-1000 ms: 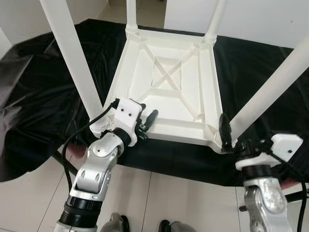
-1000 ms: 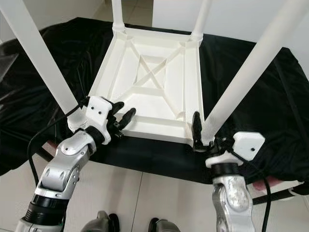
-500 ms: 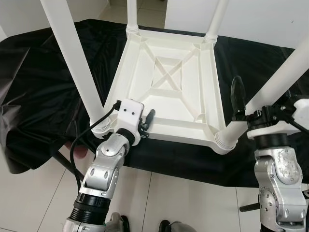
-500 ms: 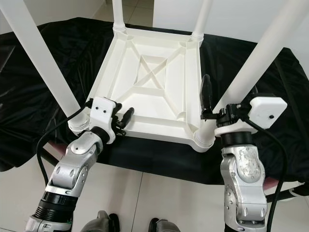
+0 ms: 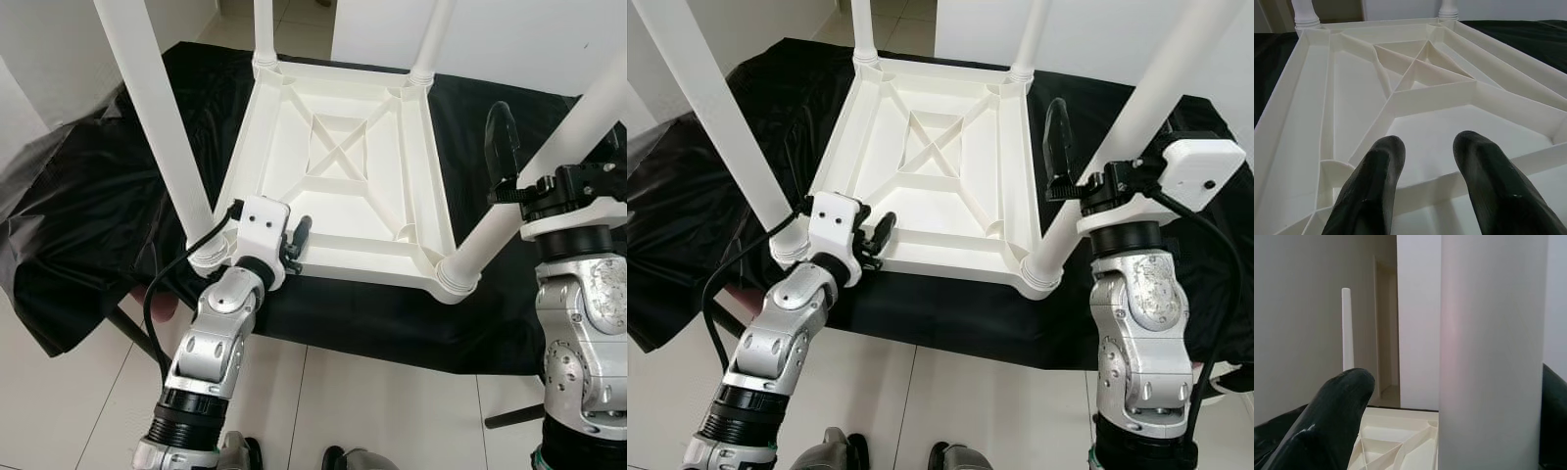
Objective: Building children table
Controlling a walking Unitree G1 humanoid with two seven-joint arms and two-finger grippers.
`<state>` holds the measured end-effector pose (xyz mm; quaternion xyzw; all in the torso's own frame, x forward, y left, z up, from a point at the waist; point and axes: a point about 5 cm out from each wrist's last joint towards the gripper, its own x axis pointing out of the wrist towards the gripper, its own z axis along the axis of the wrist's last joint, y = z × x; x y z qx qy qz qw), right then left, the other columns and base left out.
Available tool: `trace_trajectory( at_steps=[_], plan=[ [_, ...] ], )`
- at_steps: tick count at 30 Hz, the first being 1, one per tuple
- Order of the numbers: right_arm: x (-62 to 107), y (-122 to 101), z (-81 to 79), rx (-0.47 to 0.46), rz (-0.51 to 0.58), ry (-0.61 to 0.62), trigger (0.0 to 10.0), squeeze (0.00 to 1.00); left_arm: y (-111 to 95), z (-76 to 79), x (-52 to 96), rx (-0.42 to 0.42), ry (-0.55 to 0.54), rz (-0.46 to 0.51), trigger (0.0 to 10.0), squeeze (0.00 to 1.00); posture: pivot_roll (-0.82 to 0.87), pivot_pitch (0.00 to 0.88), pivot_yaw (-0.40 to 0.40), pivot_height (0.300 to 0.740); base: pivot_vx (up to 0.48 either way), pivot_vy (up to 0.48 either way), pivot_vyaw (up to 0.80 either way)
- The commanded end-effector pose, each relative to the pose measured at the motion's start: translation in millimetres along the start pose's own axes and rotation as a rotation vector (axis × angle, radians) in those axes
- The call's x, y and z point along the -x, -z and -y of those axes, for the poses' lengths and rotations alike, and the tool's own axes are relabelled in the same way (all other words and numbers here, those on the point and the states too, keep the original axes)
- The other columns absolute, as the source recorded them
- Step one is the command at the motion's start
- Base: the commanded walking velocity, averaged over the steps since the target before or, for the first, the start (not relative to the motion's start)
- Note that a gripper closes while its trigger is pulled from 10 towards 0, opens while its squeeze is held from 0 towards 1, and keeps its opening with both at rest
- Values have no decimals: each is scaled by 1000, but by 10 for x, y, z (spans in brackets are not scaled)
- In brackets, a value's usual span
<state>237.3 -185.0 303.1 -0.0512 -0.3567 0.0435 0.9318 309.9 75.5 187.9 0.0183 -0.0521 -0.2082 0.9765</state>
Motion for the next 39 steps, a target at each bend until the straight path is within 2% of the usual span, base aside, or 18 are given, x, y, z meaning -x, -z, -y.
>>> trace_trajectory(
  at_steps=[1,7,17,20,21,23,24,30,32,33,34,35,36,39],
  plan=[
    [-17,-55,-23,-5,17,-28,10000,0,19,-15,-6,-15,-48,-6,10000,0,5,115,-45,740,0,0,0],
    [-46,-122,1,-1,36,-36,10000,0,-4,-21,-26,-35,-71,7,10000,0,-1,120,-42,740,0,0,0],
    [-43,-174,33,5,54,-25,10000,0,-61,-33,-56,-14,-67,25,10000,0,-6,132,-38,740,0,0,0],
    [28,-152,59,-13,44,6,10000,0,-82,-51,-45,2,-60,43,10000,0,-6,137,-35,740,0,0,0],
    [97,-118,55,-78,17,17,10000,0,-97,-62,-35,13,-55,57,10000,0,-6,139,-31,740,0,0,0],
    [97,-118,55,-78,17,17,10000,0,-97,-62,-35,13,-55,57,10000,0,-6,139,-31,740,0,0,0],
    [137,-120,69,-108,9,26,10000,0,-102,-79,-29,12,-53,57,10000,0,-6,143,-21,740,0,0,0],
    [181,-170,90,-114,15,9,10000,0,-114,-93,-45,-11,-32,55,10000,0,-18,145,2,740,0,0,0],
    [208,-164,95,-101,7,5,10000,0,-121,-93,-55,-18,-25,56,10000,0,-22,145,11,740,0,0,0],
    [265,-127,87,-49,-15,-1,10000,0,-128,-98,-64,-20,-21,58,10000,0,-27,147,17,740,0,0,0],
    [265,-127,87,-49,-15,-1,10000,0,-128,-98,-64,-20,-21,58,10000,0,-27,147,17,740,0,0,0],
    [342,-68,79,9,-43,9,10000,0,-135,-103,-70,-22,-19,60,10000,0,-27,147,17,740,0,0,0],
    [549,95,61,97,-115,74,10000,0,-142,-127,-70,-22,-19,64,10000,0,-30,151,17,740,0,0,0],
    [621,158,34,108,-145,86,10000,0,-144,-134,-70,-24,-19,65,10000,0,-30,151,17,740,0,0,0]
  ],
)
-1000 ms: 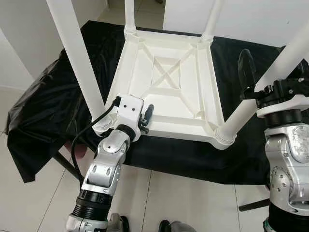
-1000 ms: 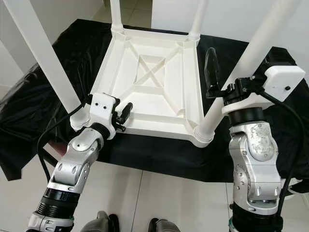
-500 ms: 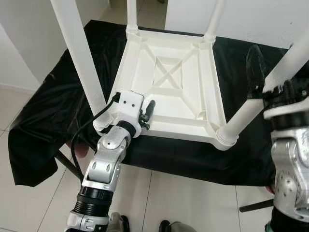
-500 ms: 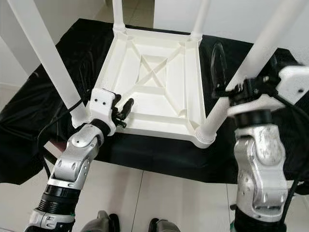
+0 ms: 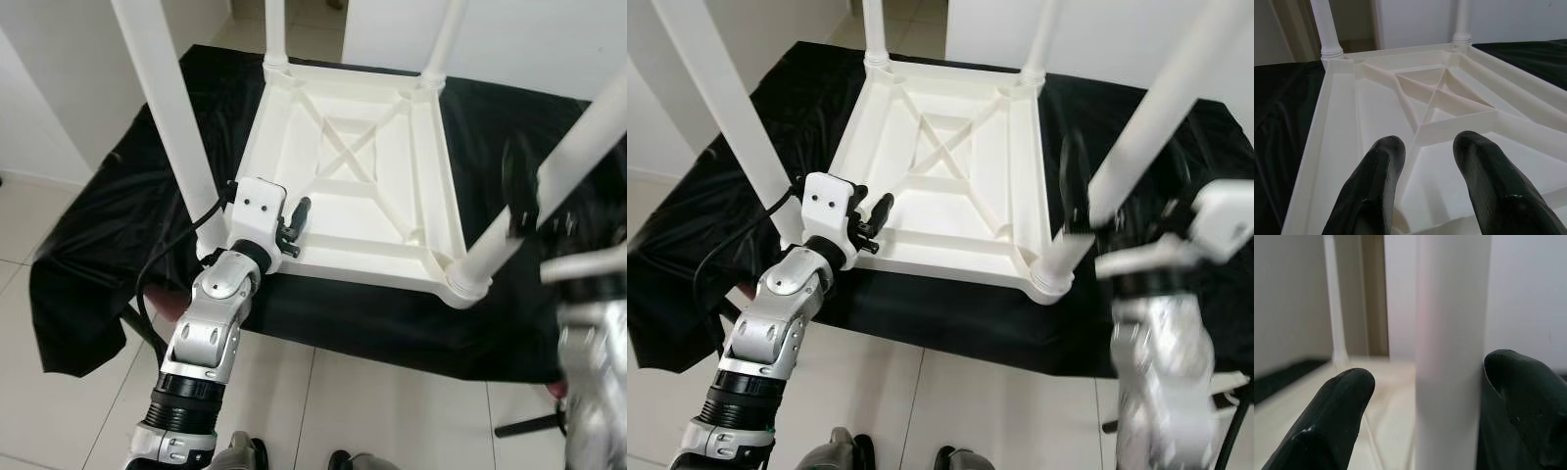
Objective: Building children table
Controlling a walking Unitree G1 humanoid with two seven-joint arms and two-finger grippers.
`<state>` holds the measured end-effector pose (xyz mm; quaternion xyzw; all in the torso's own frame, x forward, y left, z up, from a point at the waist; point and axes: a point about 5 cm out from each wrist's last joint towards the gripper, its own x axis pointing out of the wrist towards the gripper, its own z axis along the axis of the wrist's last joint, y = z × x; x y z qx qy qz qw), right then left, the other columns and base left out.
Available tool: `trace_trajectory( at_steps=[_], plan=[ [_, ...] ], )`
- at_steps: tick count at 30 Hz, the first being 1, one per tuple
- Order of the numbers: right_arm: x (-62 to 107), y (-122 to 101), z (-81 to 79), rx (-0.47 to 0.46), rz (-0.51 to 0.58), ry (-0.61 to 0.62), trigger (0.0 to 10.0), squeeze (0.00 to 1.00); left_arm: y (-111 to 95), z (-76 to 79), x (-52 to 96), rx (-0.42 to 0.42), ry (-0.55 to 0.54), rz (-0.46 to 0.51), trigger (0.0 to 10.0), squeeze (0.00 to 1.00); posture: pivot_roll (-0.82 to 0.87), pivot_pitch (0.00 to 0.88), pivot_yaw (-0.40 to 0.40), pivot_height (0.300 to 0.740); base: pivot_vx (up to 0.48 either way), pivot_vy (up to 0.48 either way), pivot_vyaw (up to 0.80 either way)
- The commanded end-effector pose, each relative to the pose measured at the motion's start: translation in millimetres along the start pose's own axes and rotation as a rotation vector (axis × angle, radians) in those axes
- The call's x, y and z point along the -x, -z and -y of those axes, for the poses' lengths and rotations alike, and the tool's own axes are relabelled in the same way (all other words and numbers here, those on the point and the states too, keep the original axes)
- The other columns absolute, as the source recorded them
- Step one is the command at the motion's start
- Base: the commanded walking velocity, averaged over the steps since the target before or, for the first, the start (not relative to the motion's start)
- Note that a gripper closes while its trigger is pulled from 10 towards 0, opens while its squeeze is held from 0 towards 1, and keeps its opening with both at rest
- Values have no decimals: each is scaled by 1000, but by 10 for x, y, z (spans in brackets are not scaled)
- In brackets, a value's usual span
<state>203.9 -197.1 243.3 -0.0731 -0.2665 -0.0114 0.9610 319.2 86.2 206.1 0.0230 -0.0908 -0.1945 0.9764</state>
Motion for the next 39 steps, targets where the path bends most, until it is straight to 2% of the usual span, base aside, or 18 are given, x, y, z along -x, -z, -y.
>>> trace_trajectory(
  at_steps=[1,5,8,14,23,39],
  plan=[
    [31,-14,-12,36,30,35,10000,0,26,10,-7,2,8,-7,10000,0,-30,152,17,740,0,0,0],
    [177,165,-116,-3,-59,45,10000,0,35,17,6,4,7,-9,10000,0,-23,158,8,740,0,0,0],
    [214,210,-148,-18,-86,33,10000,0,48,20,14,4,7,-14,10000,0,-23,158,8,740,0,0,0],
    [452,548,-206,-69,-251,0,10000,0,143,28,98,-59,14,-39,10000,0,-2,159,-19,740,0,0,0],
    [571,661,-232,-31,-276,-6,10000,0,184,26,150,-65,7,-46,10000,0,6,158,-33,740,0,0,0],
    [621,703,-265,-24,-265,-40,10000,0,198,13,171,-75,-2,-53,10000,0,12,151,-34,740,0,-162,0]
  ],
)
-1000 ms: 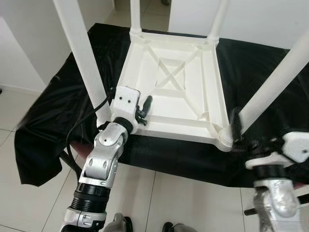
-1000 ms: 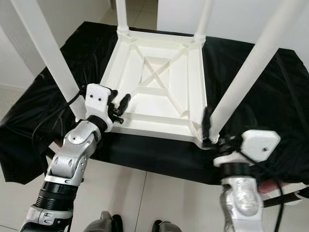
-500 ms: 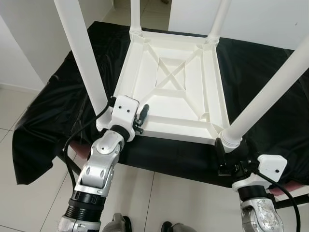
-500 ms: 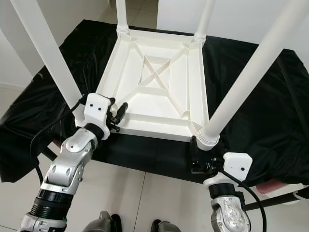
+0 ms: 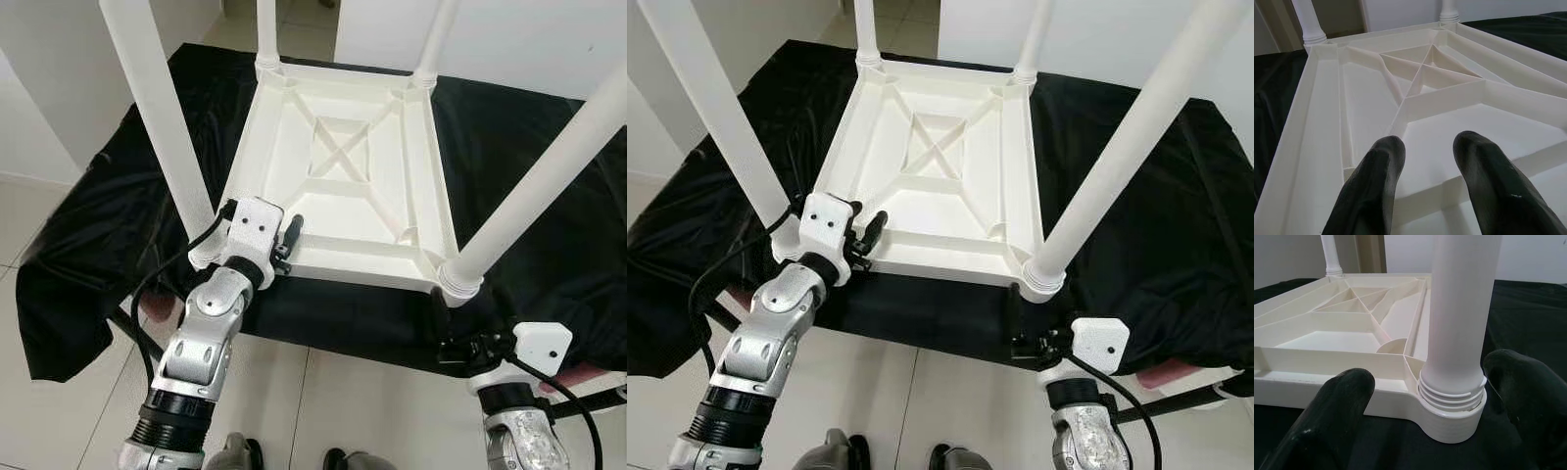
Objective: Building children table
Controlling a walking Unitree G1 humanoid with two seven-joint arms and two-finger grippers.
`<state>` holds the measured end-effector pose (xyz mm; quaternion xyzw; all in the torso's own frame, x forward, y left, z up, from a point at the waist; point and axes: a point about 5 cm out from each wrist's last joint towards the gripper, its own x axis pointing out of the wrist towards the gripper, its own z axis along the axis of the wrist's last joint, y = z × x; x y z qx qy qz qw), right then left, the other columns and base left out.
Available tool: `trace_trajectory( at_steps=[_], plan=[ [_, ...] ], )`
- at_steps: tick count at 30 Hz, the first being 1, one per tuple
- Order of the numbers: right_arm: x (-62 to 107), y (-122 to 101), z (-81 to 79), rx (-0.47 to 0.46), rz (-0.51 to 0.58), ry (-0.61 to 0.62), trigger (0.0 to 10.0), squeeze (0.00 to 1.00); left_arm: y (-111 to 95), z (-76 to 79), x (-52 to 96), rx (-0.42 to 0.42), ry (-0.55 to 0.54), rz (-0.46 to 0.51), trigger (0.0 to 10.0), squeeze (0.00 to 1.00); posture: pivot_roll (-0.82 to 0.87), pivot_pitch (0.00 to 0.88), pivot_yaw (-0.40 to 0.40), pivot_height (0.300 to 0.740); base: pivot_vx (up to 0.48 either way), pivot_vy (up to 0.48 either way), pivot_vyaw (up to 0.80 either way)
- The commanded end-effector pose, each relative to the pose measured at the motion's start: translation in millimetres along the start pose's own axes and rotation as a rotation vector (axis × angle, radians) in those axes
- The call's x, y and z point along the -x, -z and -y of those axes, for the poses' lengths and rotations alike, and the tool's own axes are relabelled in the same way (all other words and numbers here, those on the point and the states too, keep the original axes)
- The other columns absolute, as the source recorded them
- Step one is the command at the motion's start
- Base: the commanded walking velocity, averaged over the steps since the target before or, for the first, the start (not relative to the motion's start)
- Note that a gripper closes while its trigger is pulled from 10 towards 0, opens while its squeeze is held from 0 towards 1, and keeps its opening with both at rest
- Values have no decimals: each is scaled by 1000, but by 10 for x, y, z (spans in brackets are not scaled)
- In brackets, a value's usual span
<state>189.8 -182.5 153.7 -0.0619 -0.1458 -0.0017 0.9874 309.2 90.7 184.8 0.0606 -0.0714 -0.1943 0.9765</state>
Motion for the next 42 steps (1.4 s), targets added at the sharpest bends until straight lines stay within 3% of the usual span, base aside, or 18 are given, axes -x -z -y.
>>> trace_trajectory(
  at_steps=[1,21,24,30,42],
  plan=[
    [33,48,-14,7,-17,-11,10000,0,8,-1,28,-9,-9,-1,10000,0,12,151,-34,740,0,-289,0],
    [28,59,-22,21,-2,-13,10000,0,4,-13,22,-10,-11,-5,10000,0,13,157,-30,740,0,-351,0],
    [25,58,-28,25,1,-27,10000,0,-7,-36,14,25,-39,3,10000,0,15,160,-32,740,0,0,0],
    [6,45,-24,28,8,-54,10000,0,-17,-54,6,-3,-59,3,10000,0,15,160,-32,740,0,0,0],
    [-108,-4,16,42,34,-102,10000,0,58,-33,12,24,-36,-27,10000,0,2,166,-63,740,0,30,0]
  ],
)
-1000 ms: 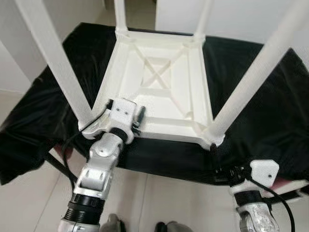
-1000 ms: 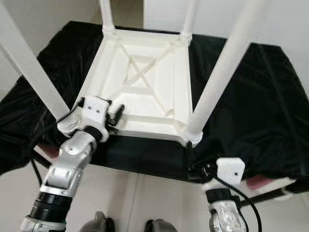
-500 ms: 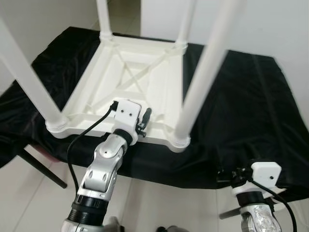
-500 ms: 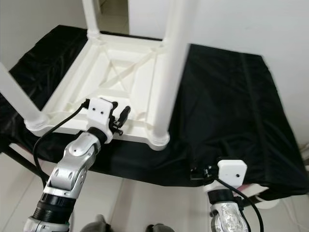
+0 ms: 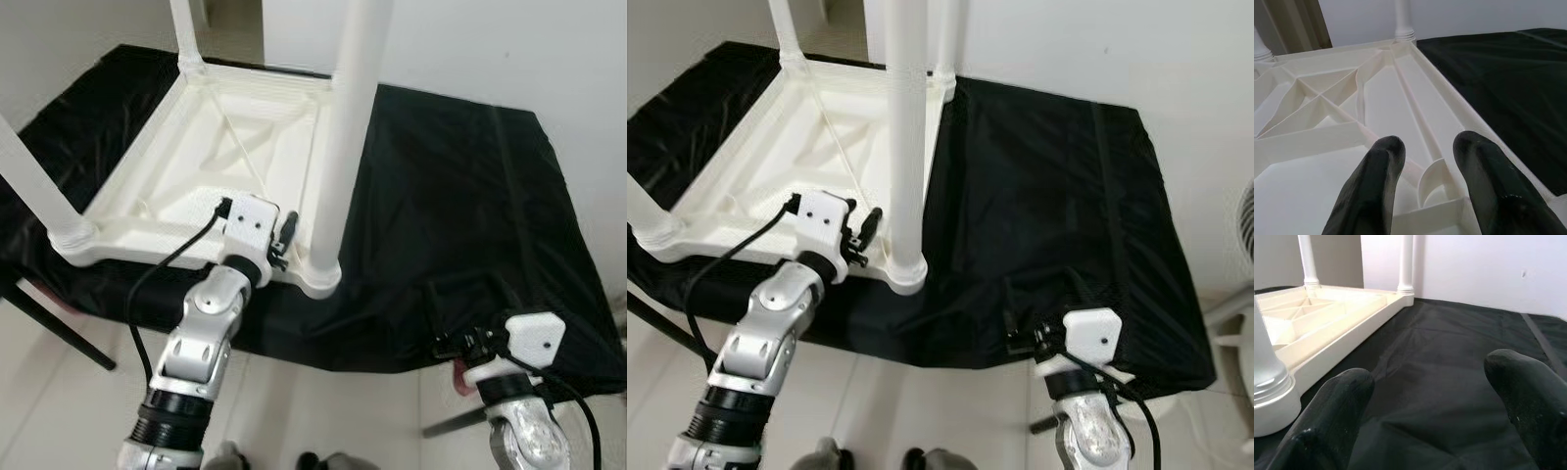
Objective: Building children table
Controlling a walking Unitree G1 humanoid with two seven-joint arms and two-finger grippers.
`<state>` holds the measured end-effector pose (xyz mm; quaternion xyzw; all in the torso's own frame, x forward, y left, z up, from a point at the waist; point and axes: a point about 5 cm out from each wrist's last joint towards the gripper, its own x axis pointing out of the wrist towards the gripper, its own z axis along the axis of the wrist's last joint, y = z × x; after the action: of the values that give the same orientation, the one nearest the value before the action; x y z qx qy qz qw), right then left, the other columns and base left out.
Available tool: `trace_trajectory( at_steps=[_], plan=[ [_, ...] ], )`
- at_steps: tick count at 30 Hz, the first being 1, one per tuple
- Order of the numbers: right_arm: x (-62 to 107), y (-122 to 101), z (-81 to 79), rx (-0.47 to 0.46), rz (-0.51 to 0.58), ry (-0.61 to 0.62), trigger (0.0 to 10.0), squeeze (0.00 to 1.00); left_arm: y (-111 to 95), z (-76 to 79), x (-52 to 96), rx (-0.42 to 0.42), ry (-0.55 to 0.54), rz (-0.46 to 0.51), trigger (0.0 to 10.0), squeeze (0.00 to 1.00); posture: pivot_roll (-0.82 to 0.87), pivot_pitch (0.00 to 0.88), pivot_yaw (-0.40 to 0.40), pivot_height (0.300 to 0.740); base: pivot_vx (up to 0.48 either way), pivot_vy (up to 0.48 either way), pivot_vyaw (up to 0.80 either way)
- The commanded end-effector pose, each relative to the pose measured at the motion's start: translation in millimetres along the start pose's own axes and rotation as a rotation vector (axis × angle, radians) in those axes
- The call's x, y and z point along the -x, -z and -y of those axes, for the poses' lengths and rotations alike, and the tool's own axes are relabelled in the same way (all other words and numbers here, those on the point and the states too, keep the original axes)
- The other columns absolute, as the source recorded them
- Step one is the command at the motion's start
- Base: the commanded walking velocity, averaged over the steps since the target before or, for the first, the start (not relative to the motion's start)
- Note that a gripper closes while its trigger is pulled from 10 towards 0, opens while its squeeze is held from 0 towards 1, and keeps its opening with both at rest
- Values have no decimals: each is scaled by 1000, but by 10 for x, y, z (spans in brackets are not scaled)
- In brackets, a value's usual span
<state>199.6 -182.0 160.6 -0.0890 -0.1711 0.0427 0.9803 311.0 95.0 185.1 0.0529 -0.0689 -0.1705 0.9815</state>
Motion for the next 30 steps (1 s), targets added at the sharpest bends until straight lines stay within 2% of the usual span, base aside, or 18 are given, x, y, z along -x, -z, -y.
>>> trace_trajectory(
  at_steps=[1,4,10,22,24,30],
  plan=[
    [-3,29,17,1,-20,-15,10000,0,60,1,10,14,6,-24,10000,0,1,167,-70,740,0,368,0],
    [-16,27,18,1,-18,-18,10000,0,65,-11,5,17,0,-25,10000,0,1,167,-70,740,0,399,0],
    [-57,31,-6,1,-11,-42,10000,0,60,-13,-7,-14,-11,-10,10000,0,5,169,-77,740,0,0,0],
    [-71,30,1,5,-7,-53,10000,0,36,-6,-18,-6,-4,10,10000,0,7,166,-81,740,0,0,0],
    [-76,31,0,6,-5,-54,10000,0,34,-16,-28,18,-1,6,10000,0,8,165,-80,740,0,274,0],
    [-74,31,-8,6,-3,-55,10000,0,46,-15,-29,20,-5,1,10000,0,7,164,-79,740,0,326,0]
  ],
)
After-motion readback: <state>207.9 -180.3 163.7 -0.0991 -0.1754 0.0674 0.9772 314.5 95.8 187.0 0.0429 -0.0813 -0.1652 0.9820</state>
